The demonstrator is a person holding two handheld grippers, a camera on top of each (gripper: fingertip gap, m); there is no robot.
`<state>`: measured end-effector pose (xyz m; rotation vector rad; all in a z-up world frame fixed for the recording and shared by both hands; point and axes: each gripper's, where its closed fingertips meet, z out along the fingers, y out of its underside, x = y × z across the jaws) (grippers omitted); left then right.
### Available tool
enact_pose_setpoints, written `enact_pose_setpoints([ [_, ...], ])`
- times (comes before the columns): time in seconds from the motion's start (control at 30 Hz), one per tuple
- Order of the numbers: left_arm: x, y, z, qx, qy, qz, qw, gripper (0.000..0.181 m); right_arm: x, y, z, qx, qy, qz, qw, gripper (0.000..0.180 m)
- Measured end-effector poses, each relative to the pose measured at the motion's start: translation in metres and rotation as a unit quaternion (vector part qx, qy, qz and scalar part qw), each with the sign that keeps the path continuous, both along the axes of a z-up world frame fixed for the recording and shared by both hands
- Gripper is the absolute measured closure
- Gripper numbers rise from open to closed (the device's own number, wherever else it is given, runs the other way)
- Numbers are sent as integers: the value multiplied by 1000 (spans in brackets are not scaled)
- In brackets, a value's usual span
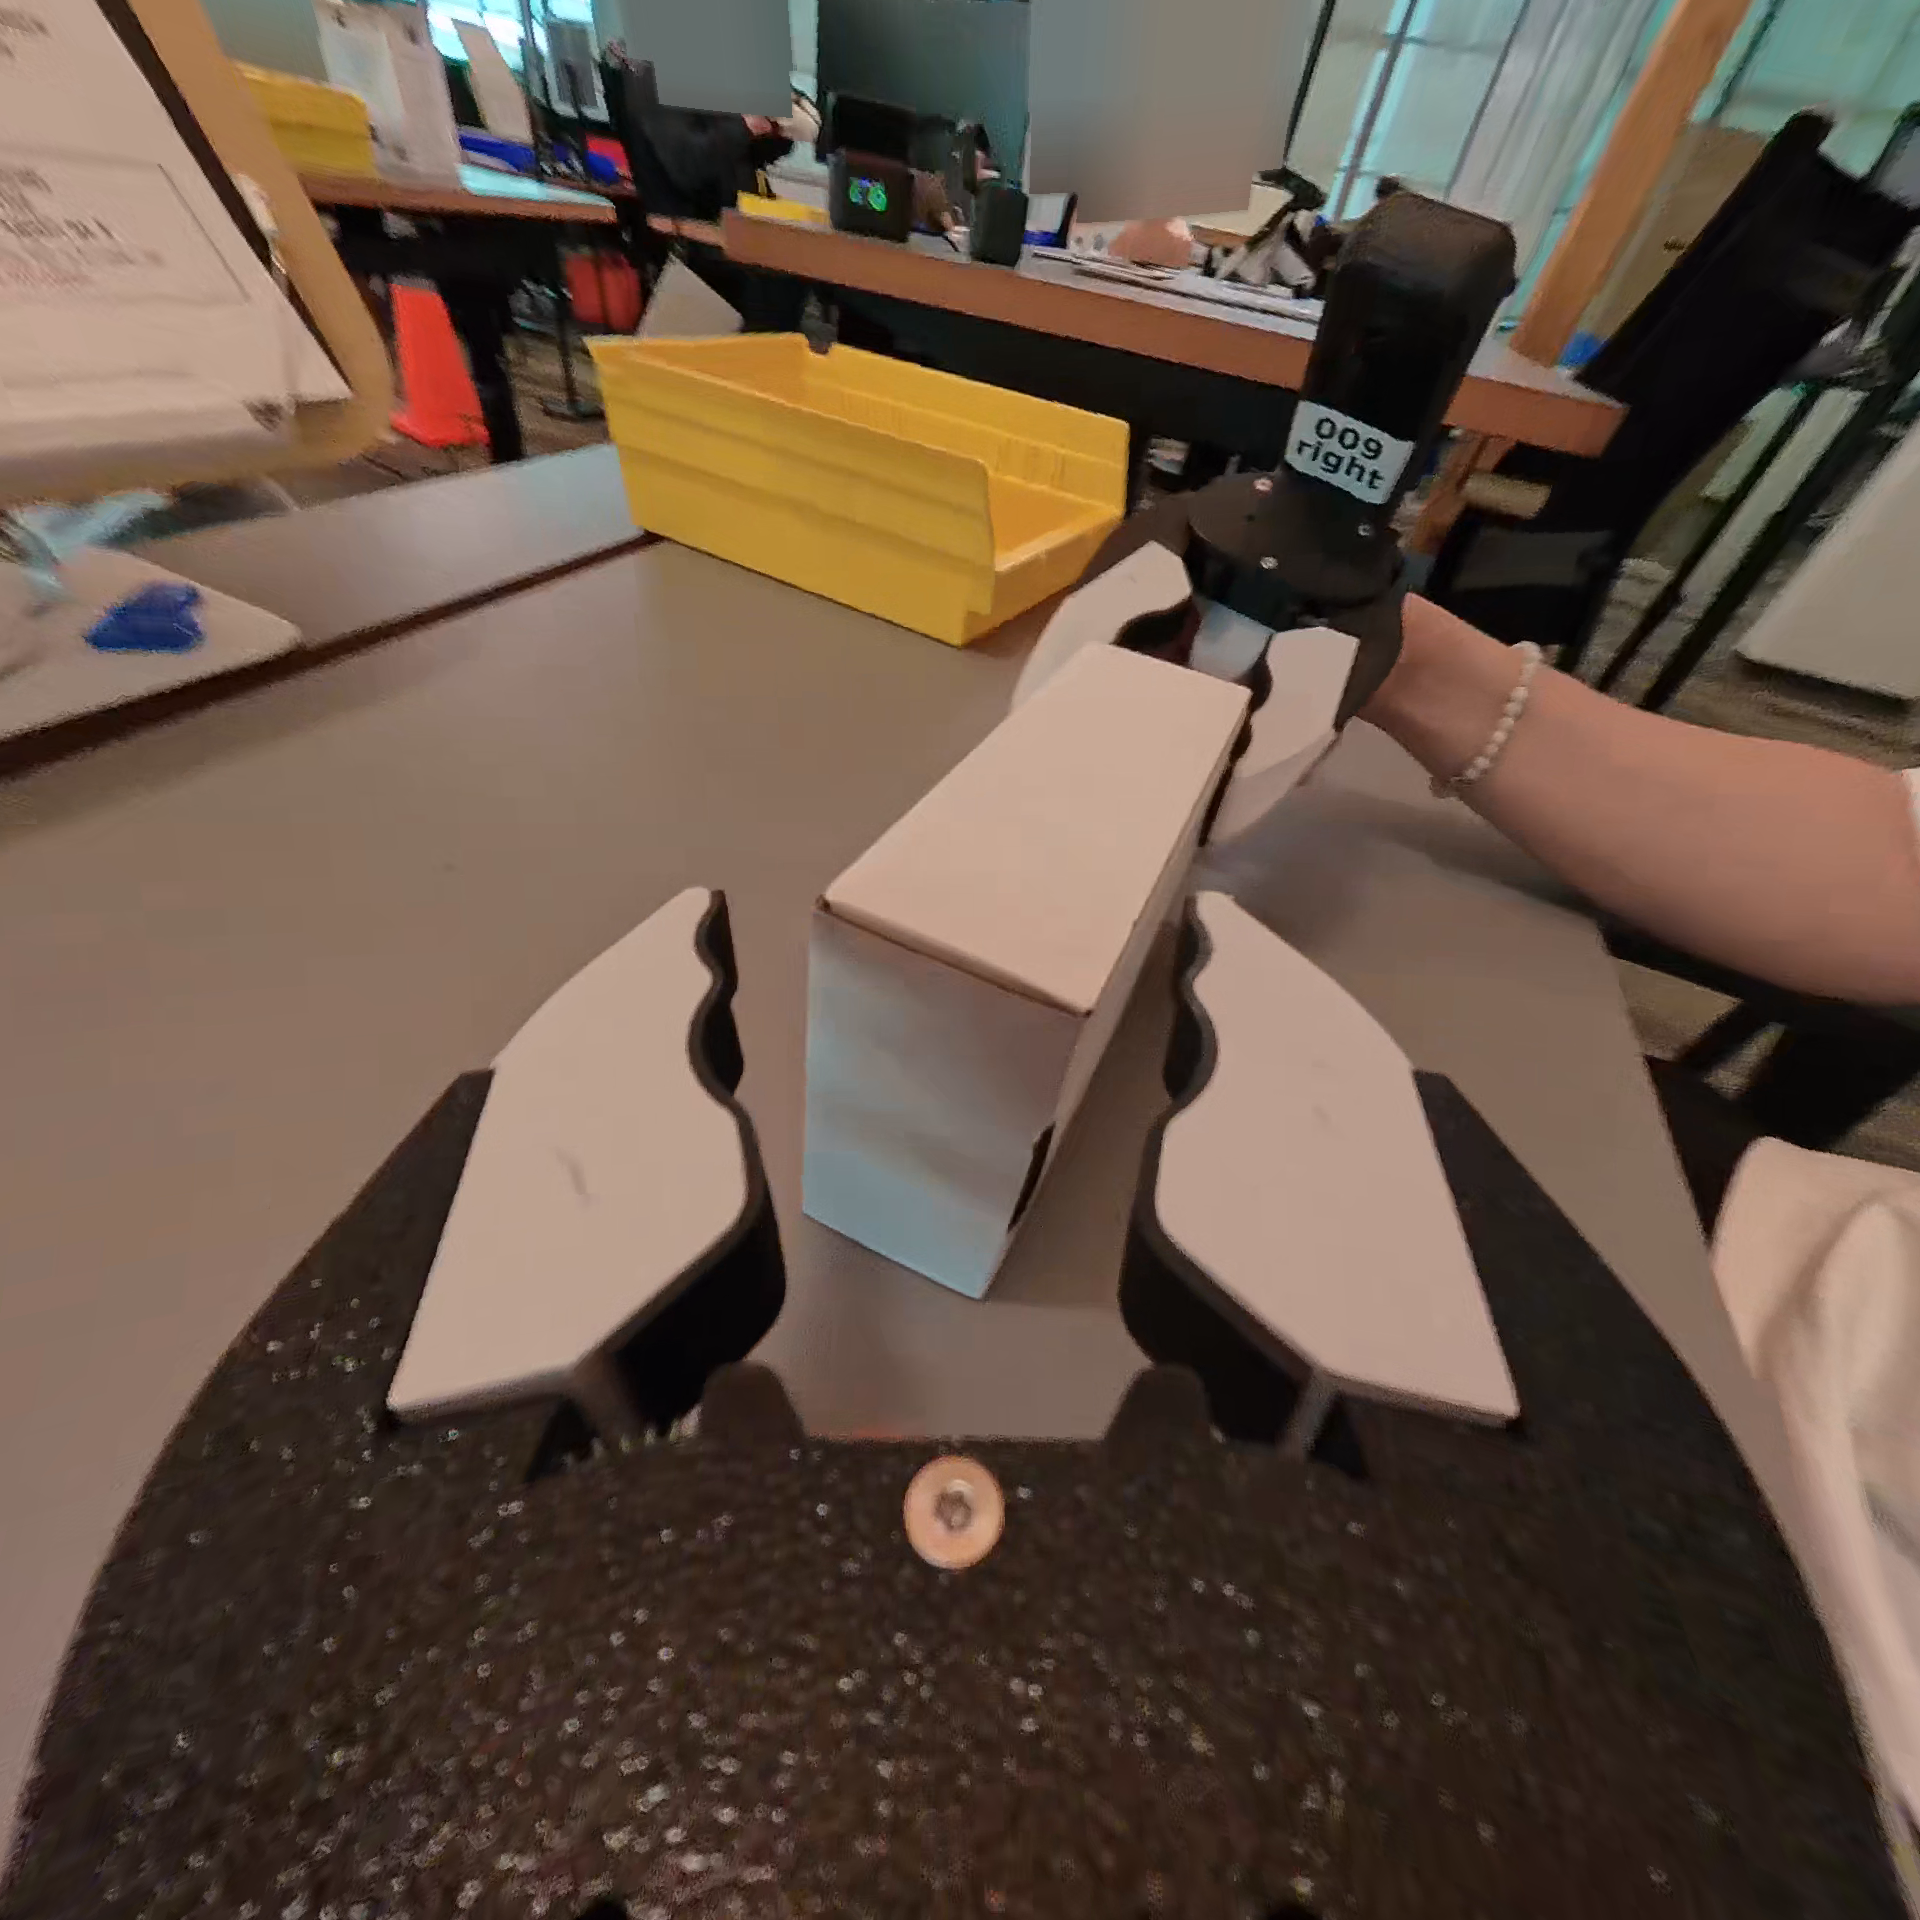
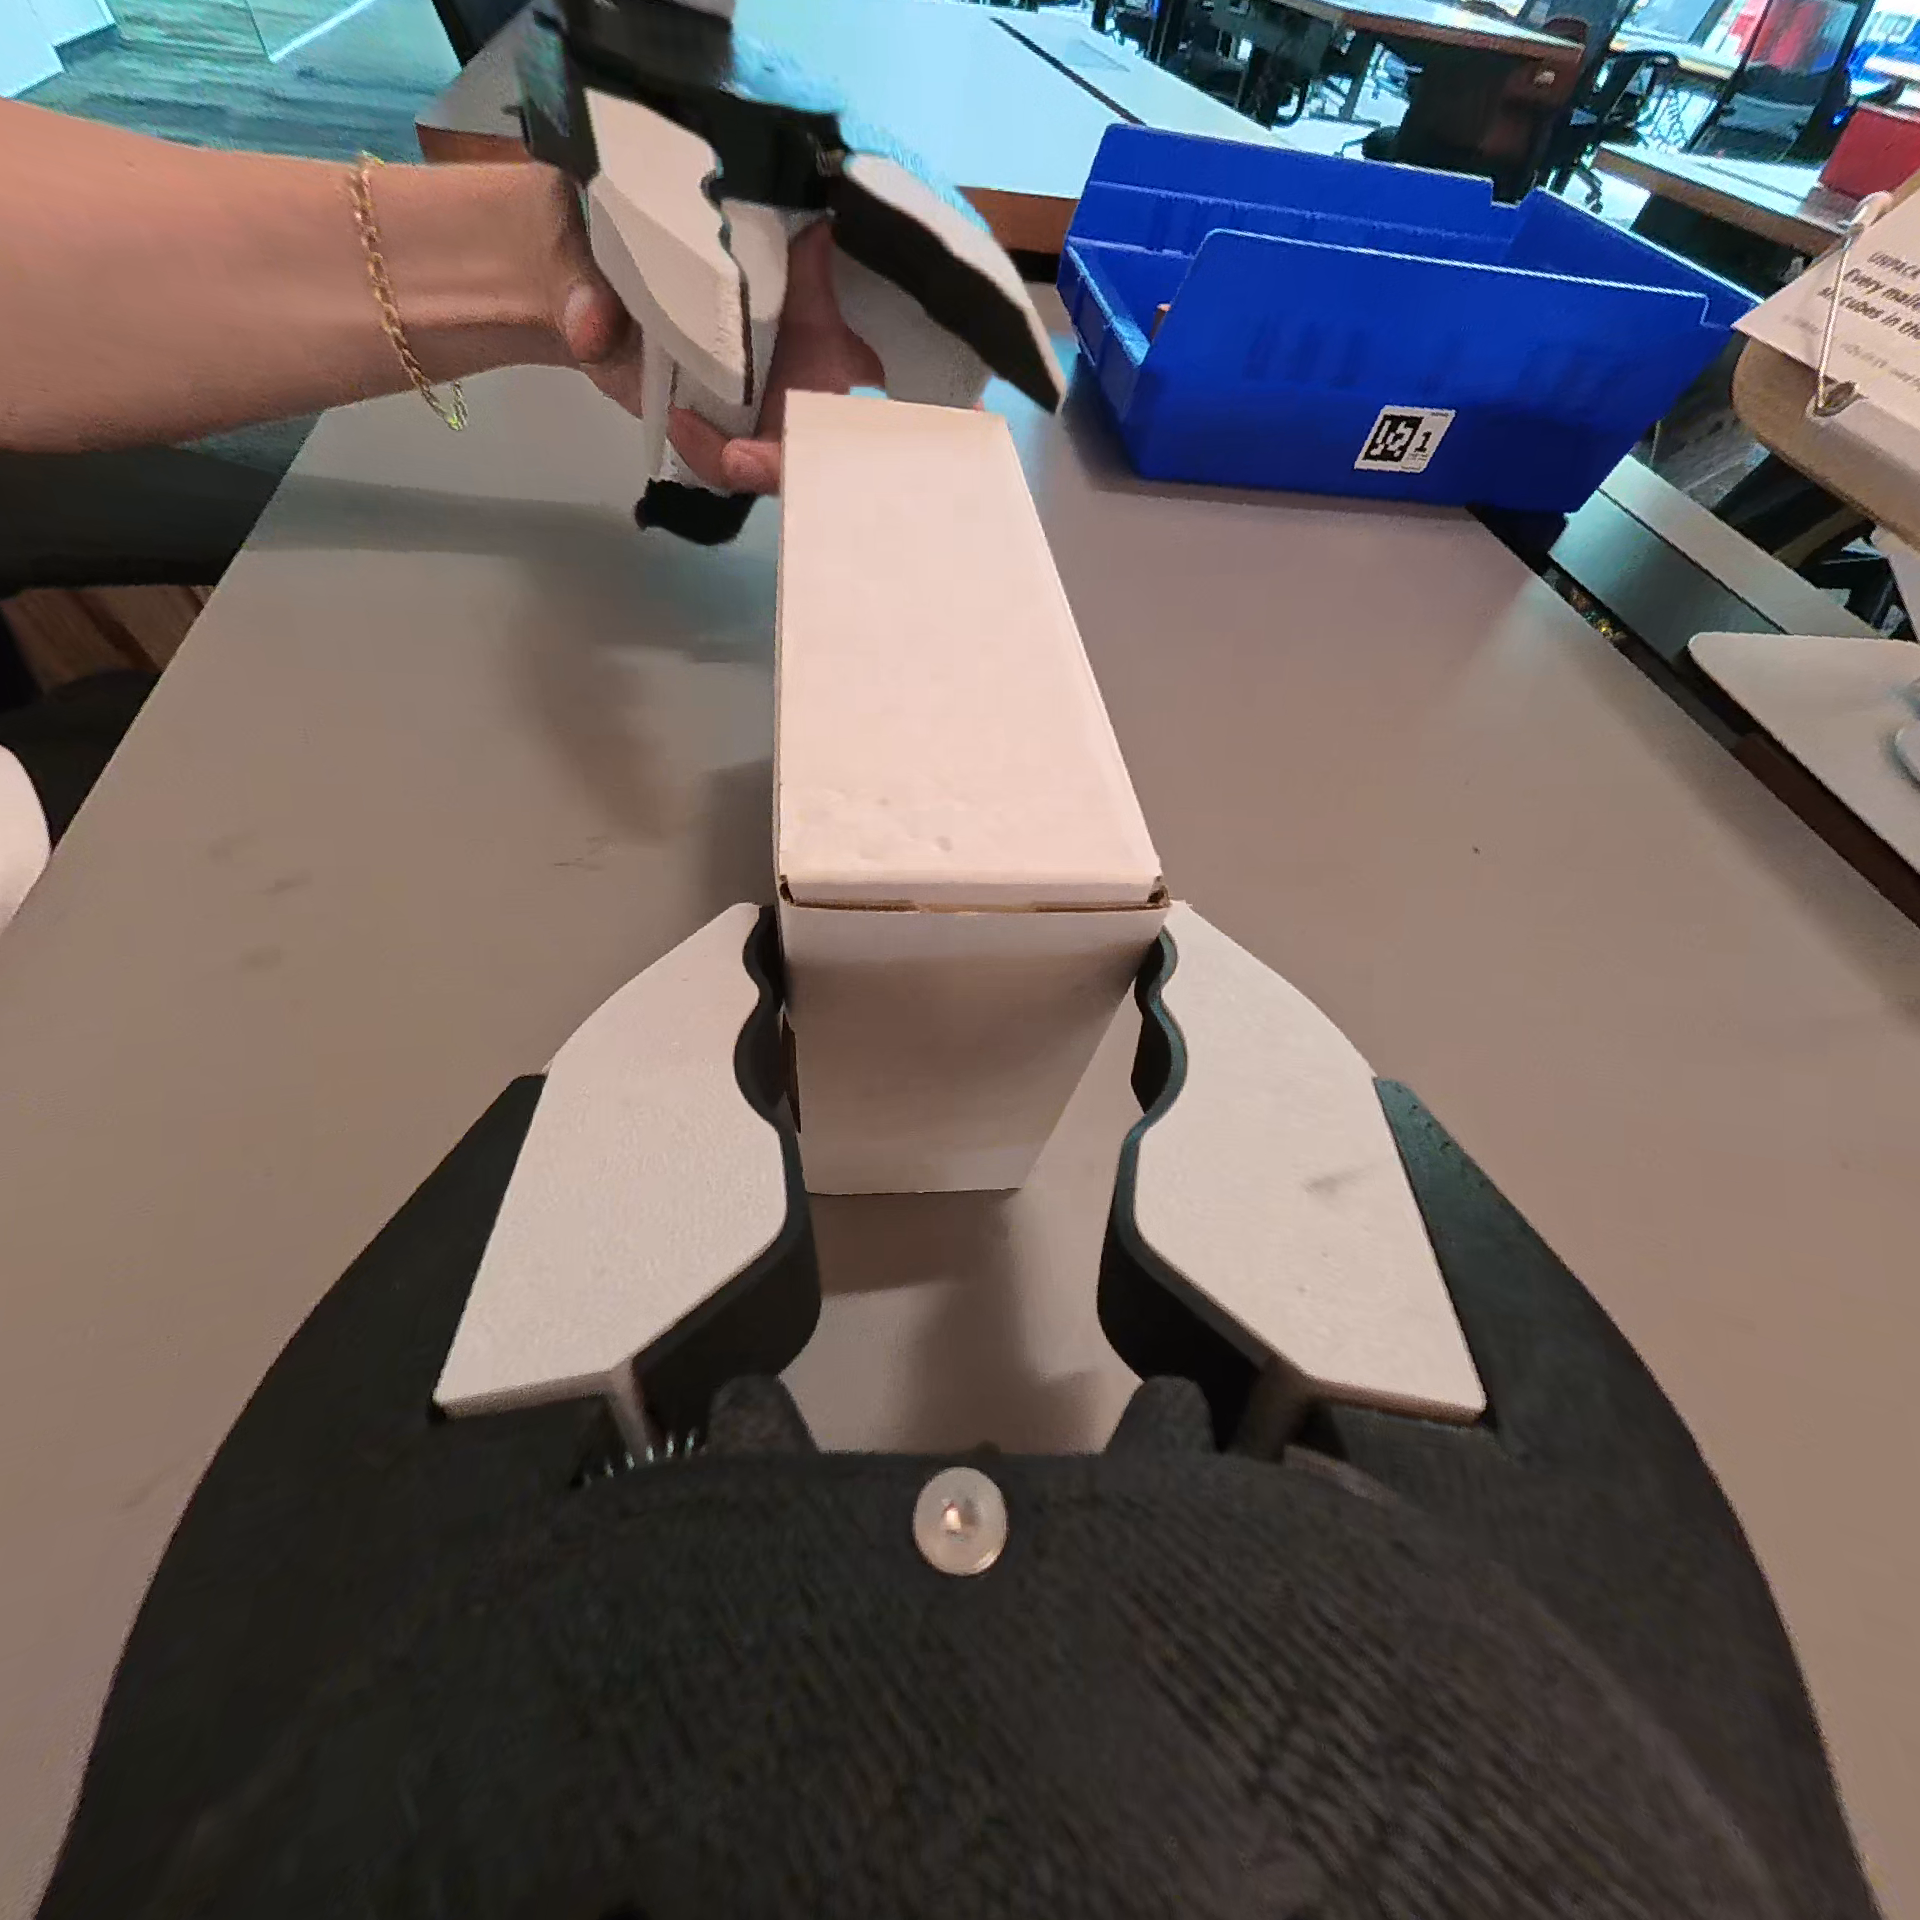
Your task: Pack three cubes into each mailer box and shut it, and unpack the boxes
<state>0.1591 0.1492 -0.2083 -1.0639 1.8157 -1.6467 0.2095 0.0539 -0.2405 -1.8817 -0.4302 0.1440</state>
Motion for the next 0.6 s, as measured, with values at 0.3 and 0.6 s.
enact_pose_setpoints([
  [0.3,3,-21,-45,79,60,-48,994,110,-6,-6,0,8,26,14,1000,115],
  [0.6,5,-19,-45,98,46,-49,993,112,-6,-3,-14,-11,13,-11,1000,99],
])
